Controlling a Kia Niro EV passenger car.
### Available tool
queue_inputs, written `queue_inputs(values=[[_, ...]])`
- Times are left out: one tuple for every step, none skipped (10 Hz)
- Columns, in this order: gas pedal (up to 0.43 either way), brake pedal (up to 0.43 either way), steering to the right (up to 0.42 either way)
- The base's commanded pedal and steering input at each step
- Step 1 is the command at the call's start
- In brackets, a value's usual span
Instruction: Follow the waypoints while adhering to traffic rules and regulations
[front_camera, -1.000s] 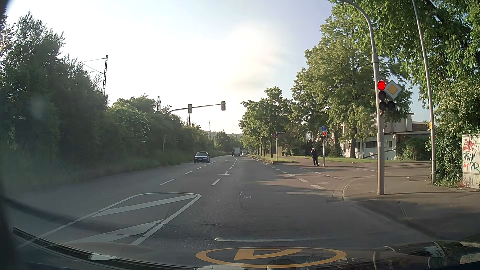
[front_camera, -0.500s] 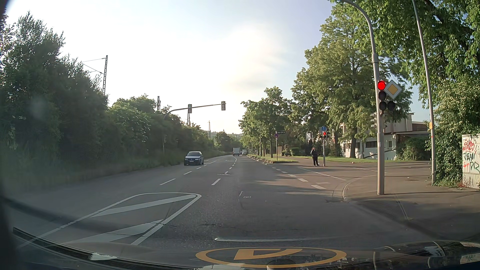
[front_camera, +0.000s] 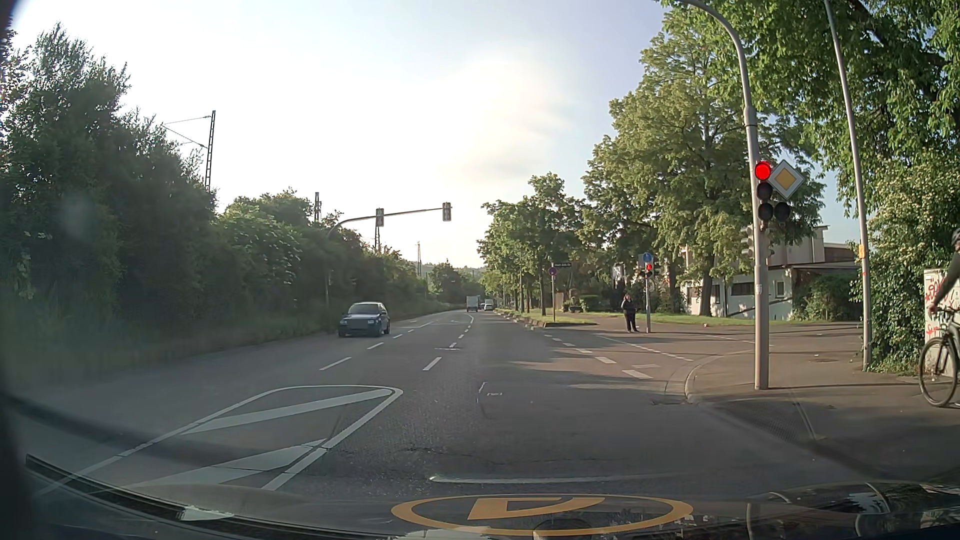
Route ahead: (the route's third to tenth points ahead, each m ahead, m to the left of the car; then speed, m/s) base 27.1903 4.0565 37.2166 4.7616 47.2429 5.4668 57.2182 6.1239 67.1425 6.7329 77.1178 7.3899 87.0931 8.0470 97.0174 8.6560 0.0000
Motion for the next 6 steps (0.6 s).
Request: queue_inputs(values=[[0.000,0.268,-0.012],[0.000,0.268,-0.012],[0.000,0.268,-0.012],[0.000,0.268,-0.012],[0.000,0.262,-0.012],[0.000,0.268,-0.012]])
